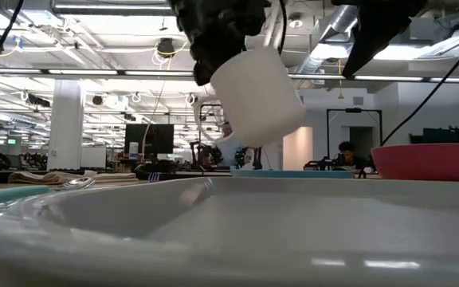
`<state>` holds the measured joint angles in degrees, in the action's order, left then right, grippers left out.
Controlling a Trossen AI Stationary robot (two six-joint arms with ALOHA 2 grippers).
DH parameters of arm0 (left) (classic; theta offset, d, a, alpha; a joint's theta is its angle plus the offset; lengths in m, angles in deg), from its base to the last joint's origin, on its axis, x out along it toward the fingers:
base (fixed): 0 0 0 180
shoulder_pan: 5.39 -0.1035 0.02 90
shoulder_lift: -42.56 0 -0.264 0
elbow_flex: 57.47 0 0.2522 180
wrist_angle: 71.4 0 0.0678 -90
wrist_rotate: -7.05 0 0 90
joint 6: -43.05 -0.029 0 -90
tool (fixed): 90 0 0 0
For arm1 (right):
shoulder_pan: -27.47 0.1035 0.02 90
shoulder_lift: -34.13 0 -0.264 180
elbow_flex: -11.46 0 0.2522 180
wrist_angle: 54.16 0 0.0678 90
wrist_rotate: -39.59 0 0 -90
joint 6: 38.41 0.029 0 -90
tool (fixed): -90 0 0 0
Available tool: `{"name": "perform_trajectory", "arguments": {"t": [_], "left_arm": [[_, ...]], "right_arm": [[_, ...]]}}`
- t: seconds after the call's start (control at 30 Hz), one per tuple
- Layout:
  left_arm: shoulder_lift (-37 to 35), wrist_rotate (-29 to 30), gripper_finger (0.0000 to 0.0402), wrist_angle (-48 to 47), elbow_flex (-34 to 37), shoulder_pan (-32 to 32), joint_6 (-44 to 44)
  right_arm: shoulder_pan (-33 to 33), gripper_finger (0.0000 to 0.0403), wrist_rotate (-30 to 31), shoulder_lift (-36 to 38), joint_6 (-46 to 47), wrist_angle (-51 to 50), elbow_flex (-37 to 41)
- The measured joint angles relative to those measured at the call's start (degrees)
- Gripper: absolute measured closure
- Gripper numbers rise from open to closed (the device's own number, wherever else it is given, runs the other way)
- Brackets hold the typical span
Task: Set up tray
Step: Put the white mug on the gray tray
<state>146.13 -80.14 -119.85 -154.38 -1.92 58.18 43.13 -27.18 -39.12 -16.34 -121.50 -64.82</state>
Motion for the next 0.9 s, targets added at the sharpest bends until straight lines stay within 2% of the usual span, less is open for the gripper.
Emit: {"name": "perform_trajectory", "arguments": {"t": [0.07,0.13,0.23,0.47,0.7,0.9], "left_arm": [[0.43,-0.81,0.0401,-1.35,0.0,-0.44,5.77],[1.69,1.42,0.0401,-2.42,0.04,-0.56,10.71],[4.39,2.11,0.0401,-2.51,0.04,-0.54,13.1],[7.1,-0.9,0.0401,-3.58,-0.07,-0.52,13.32],[7.13,-0.15,0.04,-11.6,-4.16,-0.53,8.43],[7.13,1.03,0.0373,-11.79,-3.84,-0.53,5.31]], "right_arm": [[0.0,0.0232,0.0,0.0,0.0,0.0,0.0],[0.0,0.0232,0.0,-0.02,0.0,0.0,0.0],[0.0,0.0233,-0.01,-0.02,0.0,0.02,0.0],[0.0,0.0233,-0.37,-0.02,0.02,0.02,0.0],[0.0,0.0233,-0.39,-0.02,0.02,0.02,0.0],[0.0,0.0233,-0.42,-0.02,0.34,0.02,0.0]]}}
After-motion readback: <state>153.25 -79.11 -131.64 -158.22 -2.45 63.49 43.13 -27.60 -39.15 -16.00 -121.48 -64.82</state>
